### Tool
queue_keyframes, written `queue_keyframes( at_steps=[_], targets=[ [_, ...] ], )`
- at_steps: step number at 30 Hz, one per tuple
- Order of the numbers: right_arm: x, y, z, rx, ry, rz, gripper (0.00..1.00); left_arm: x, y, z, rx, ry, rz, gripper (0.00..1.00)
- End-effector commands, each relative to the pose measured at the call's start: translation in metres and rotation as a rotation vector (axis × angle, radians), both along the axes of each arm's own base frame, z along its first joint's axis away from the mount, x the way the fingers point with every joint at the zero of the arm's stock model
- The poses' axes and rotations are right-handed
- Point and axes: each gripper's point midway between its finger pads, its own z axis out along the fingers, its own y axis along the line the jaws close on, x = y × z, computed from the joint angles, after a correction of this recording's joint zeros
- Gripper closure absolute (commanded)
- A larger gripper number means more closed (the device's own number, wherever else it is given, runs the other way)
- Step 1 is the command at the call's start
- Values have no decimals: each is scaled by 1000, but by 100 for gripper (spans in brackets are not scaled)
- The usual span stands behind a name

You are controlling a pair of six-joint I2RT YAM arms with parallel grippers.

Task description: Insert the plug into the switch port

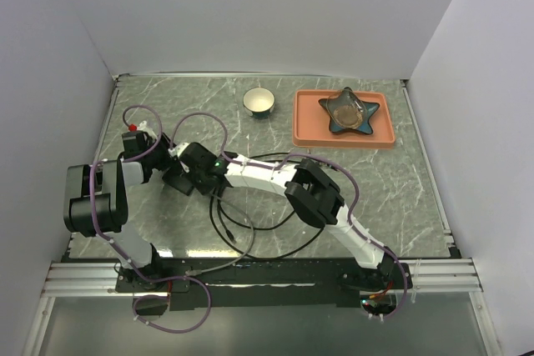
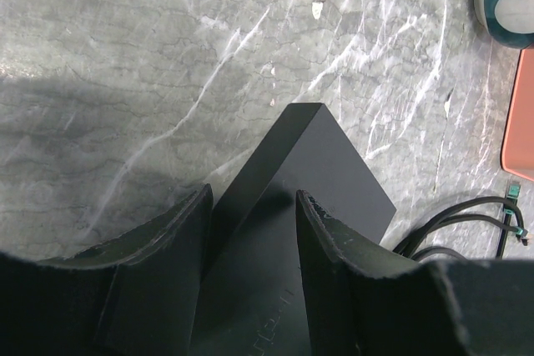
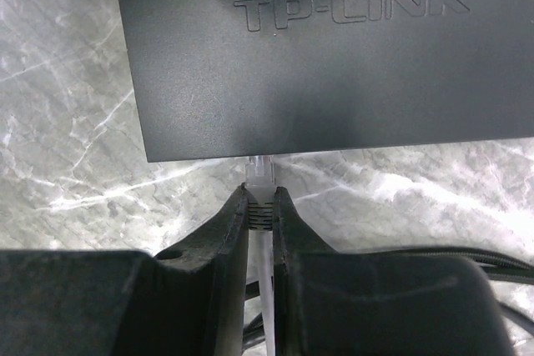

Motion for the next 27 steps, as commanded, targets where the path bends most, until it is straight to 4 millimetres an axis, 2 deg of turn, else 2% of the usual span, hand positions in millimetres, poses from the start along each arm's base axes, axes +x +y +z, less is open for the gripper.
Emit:
queue_keyframes(
  at_steps=[1, 6, 8, 9, 11, 21, 27],
  targets=[
    [39, 39, 60, 236, -166, 5, 100, -30, -31, -20, -84, 134, -109, 50],
    [50, 34, 57, 244, -162, -9, 100, -30, -39, -21, -85, 137, -138, 52],
    [53, 30, 54, 251, -157, -29, 100, -30, -43, -22, -91, 141, -159, 57],
    [56, 31, 62, 280, -168, -37, 100, -31, -44, -23, -93, 154, -164, 59],
    [60, 28, 63, 294, -164, -61, 100, -32, -46, -26, -90, 164, -172, 64],
    [80, 17, 70, 318, -122, -131, 100, -35, -57, -35, -103, 231, -203, 65],
    [79, 8, 73, 312, -115, -143, 100, -41, -67, -51, -69, 326, -206, 66]
  ],
)
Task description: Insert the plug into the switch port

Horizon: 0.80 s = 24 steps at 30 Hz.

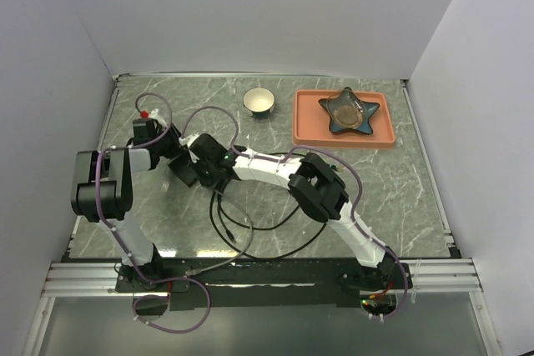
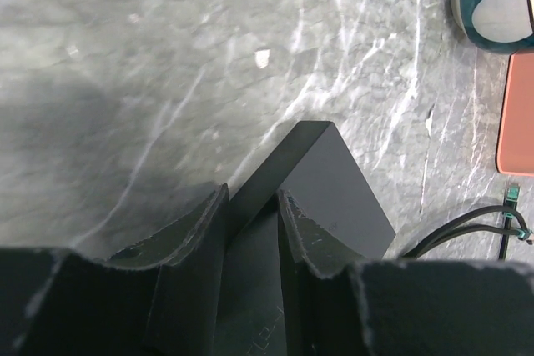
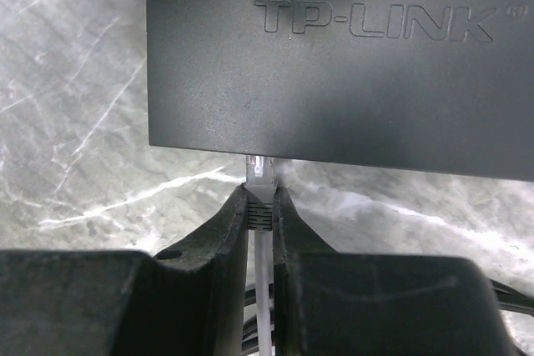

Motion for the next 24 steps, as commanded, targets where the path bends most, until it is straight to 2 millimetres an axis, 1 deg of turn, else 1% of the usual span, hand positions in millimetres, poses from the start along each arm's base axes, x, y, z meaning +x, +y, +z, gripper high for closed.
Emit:
queue_keyframes(
  at_steps=[1, 2, 3, 4, 6, 7, 8, 9, 10, 12, 19, 24],
  targets=[
    [54, 10, 70, 199, -160, -106, 100, -73, -44, -55, -68, 352, -116, 66],
    [54, 8, 75, 207, -164, -110, 100, -76, -43, -57, -68, 373, -108, 65],
    [54, 6, 74, 204, -161, -113, 100, -80, -52, -58, -66, 381, -127, 66],
    [51, 3, 69, 197, -152, -116, 100, -84, -54, -60, -70, 392, -130, 66],
    [51, -1, 71, 202, -154, -120, 100, -89, -56, -61, -86, 408, -128, 66],
    [49, -4, 67, 194, -148, -123, 100, -94, -57, -63, -88, 420, -129, 66],
    [50, -6, 68, 192, -148, -129, 100, -96, -58, -63, -86, 422, -129, 67],
    [51, -8, 67, 197, -144, -136, 100, -103, -58, -66, -80, 456, -120, 66],
    [50, -11, 63, 194, -137, -141, 100, -107, -62, -65, -74, 461, -127, 67],
    [52, -12, 65, 207, -136, -151, 100, -111, -66, -64, -68, 468, -137, 67],
    [59, -3, 72, 236, -159, -148, 100, -124, -87, -58, -47, 485, -169, 69],
    [67, 1, 78, 245, -171, -171, 100, -131, -89, -59, -46, 499, -162, 74]
  ],
)
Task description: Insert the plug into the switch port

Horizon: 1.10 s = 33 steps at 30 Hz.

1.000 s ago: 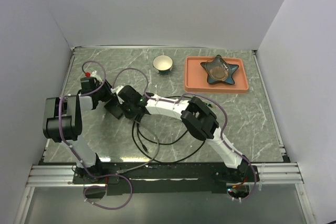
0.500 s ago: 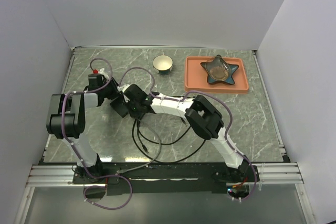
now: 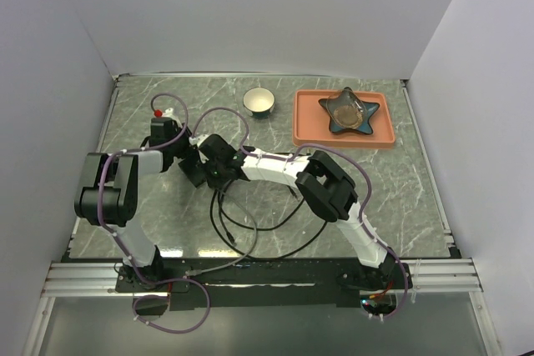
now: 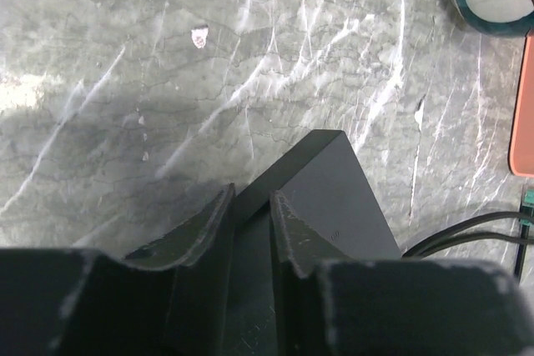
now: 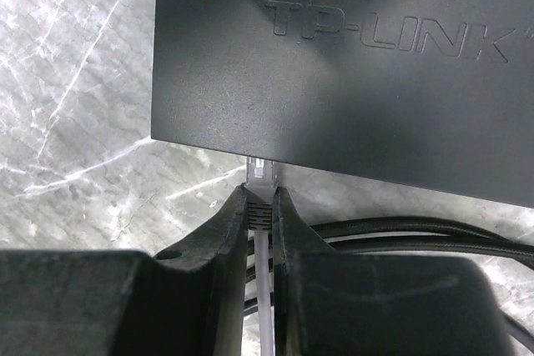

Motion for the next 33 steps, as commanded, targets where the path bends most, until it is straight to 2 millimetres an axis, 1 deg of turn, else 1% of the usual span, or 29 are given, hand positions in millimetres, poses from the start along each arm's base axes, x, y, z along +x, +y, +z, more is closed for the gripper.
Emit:
queue_keyframes(
  at_steps=[1, 8, 9, 10, 11, 16, 18, 19, 26, 29, 30, 33],
  targets=[
    [73, 25, 80, 223, -229, -141, 100, -128, -47, -61, -118, 496, -135, 75],
    [79, 9, 76, 183, -224, -219, 100, -136, -41, -63, -94, 508, -102, 77],
    [78, 4, 71, 170, -217, -231, 100, -138, -40, -64, -92, 512, -98, 77],
    [78, 2, 74, 174, -220, -236, 100, -139, -39, -63, -91, 511, -96, 77],
    [77, 1, 74, 173, -218, -237, 100, -140, -39, -64, -88, 515, -92, 77],
    [78, -12, 68, 142, -199, -283, 100, -147, -33, -67, -67, 522, -69, 77],
    [75, -15, 63, 144, -180, -292, 100, -151, -32, -68, -68, 527, -63, 77],
    [75, -14, 67, 161, -184, -291, 100, -152, -32, -68, -67, 525, -62, 77],
    [74, -14, 71, 169, -173, -295, 100, -162, -30, -69, -64, 534, -58, 78],
    [75, -9, 75, 175, -172, -286, 100, -165, -32, -67, -71, 529, -62, 78],
    [76, -8, 72, 170, -168, -285, 100, -166, -33, -67, -71, 530, -67, 79],
    [77, -3, 75, 190, -172, -272, 100, -171, -36, -69, -75, 536, -74, 79]
  ],
)
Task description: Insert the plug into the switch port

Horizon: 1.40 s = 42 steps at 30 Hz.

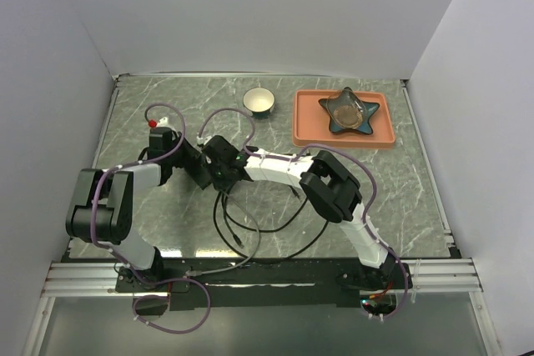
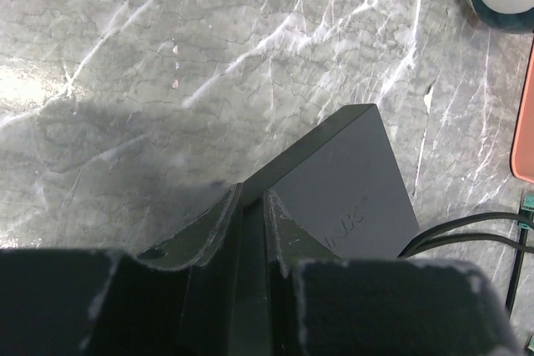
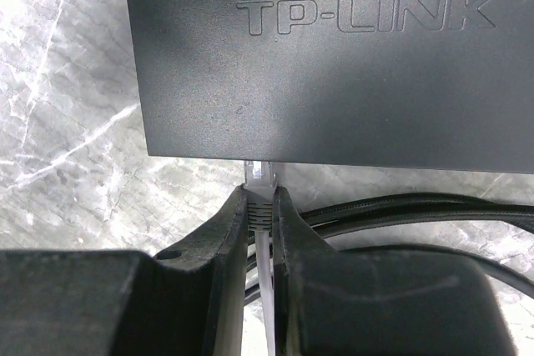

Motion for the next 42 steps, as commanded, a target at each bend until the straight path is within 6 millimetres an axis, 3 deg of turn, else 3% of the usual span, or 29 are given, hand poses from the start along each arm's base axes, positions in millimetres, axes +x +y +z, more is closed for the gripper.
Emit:
queue_keyframes(
  at_steps=[1, 8, 20, 25, 27, 28, 29, 31, 34, 42],
  targets=[
    [86, 16, 76, 211, -244, -169, 100, -139, -45, -72, -110, 522, -177, 79],
    [93, 30, 76, 234, -251, -163, 100, -150, -56, -80, -126, 544, -201, 81],
    [111, 34, 75, 216, -274, -219, 100, -155, -58, -80, -120, 550, -209, 87],
    [107, 30, 67, 201, -258, -213, 100, -155, -57, -80, -114, 553, -206, 87],
    [104, 27, 73, 212, -263, -213, 100, -153, -55, -80, -105, 553, -197, 85],
    [97, 22, 63, 193, -247, -202, 100, -149, -55, -78, -102, 543, -193, 84],
    [96, 19, 71, 200, -255, -202, 100, -147, -54, -77, -93, 540, -185, 82],
    [90, 9, 62, 180, -239, -203, 99, -141, -51, -74, -78, 532, -172, 80],
    [80, 2, 64, 177, -223, -182, 90, -130, -47, -68, -53, 513, -143, 74],
    [63, 6, 39, 150, -144, -94, 75, -94, -28, -42, 20, 445, -52, 47]
  ],
)
